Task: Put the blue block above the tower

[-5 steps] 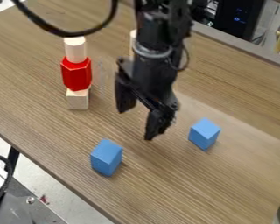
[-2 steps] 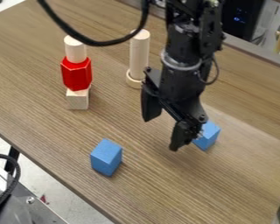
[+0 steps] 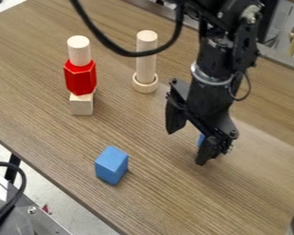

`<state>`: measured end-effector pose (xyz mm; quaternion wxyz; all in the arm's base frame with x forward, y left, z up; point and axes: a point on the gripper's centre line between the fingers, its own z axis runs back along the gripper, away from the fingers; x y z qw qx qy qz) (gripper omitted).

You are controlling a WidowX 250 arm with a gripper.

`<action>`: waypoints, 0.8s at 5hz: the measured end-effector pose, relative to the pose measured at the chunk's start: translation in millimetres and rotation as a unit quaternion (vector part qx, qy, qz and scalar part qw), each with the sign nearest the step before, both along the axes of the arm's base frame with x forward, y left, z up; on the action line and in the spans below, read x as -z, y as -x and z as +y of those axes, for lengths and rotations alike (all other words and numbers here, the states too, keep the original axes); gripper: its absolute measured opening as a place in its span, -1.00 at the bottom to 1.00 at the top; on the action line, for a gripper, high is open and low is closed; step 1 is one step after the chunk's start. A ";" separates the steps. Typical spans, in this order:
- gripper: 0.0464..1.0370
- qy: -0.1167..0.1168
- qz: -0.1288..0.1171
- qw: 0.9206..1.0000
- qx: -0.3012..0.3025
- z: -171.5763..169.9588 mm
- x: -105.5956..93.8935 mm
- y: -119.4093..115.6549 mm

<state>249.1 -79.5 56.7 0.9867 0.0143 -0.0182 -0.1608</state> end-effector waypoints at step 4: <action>0.84 0.000 -0.002 1.000 -0.026 -14.4 13.6 -49.4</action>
